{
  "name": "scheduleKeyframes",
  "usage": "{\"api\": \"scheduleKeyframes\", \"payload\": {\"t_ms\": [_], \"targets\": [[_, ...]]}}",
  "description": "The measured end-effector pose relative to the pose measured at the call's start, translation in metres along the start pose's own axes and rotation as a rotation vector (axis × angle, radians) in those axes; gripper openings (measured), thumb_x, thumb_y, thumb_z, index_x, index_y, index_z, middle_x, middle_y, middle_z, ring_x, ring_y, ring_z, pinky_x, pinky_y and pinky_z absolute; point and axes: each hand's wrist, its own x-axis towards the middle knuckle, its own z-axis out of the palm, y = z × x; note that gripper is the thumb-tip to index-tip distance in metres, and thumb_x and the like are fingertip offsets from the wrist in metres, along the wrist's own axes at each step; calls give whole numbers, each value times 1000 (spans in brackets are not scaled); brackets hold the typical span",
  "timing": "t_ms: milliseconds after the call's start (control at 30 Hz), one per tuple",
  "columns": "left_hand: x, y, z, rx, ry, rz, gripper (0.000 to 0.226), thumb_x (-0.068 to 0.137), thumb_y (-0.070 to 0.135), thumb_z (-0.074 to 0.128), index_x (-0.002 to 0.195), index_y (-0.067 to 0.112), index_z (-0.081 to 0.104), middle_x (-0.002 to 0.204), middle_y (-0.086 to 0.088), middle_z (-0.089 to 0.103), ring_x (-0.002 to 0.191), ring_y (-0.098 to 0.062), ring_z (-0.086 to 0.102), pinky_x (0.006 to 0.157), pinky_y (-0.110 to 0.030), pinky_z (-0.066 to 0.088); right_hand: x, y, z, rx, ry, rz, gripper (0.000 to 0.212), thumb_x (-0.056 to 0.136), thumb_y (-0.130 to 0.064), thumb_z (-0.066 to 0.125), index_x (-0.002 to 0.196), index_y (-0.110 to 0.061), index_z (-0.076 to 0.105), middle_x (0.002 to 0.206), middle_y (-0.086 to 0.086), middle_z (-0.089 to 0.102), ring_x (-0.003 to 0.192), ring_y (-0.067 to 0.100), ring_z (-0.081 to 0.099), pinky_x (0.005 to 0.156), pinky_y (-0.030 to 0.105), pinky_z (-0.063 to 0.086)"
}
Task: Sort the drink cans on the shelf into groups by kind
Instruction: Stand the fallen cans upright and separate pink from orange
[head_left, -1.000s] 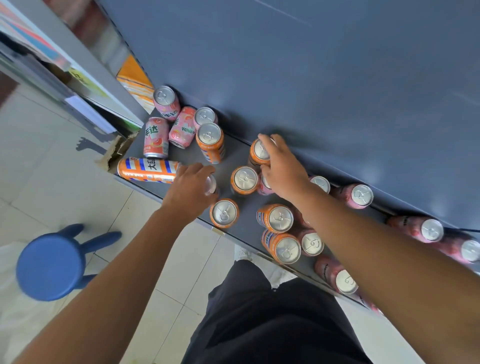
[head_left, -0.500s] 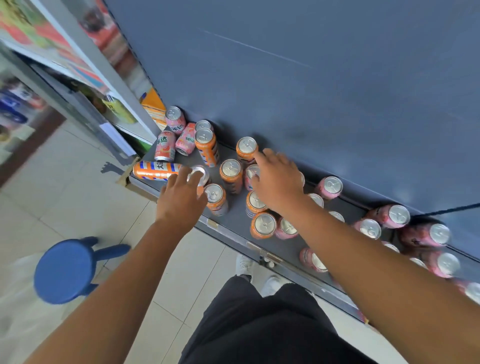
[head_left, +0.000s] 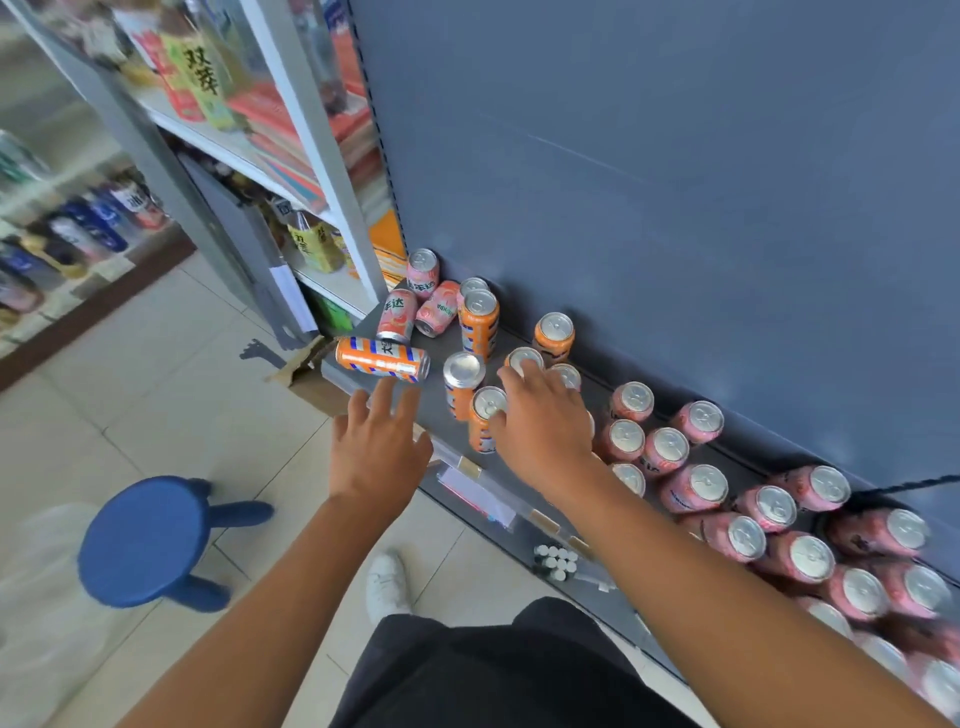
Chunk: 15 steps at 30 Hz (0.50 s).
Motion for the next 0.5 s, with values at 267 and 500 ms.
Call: {"api": "scheduleKeyframes", "payload": {"t_ms": [267,500], "targets": [[39,-115,1,69,-82,106,53,98,40,47,146,25,31,158,-5,23,138,-31,30,108,-44,34,48,-113,35,36,-81,85,52,93,-28,50,143,-18,40,148,6,38,130,33,41,98,44,40],[72,-180,0,98,-140,188,53,98,40,50,144,24,31,155,-6,25,136,-31,31,108,-44,36,79,-169,57,53,-130,129,43,92,-32,51,133,-19,44,131,5,47,114,31,51,84,44,44]]}}
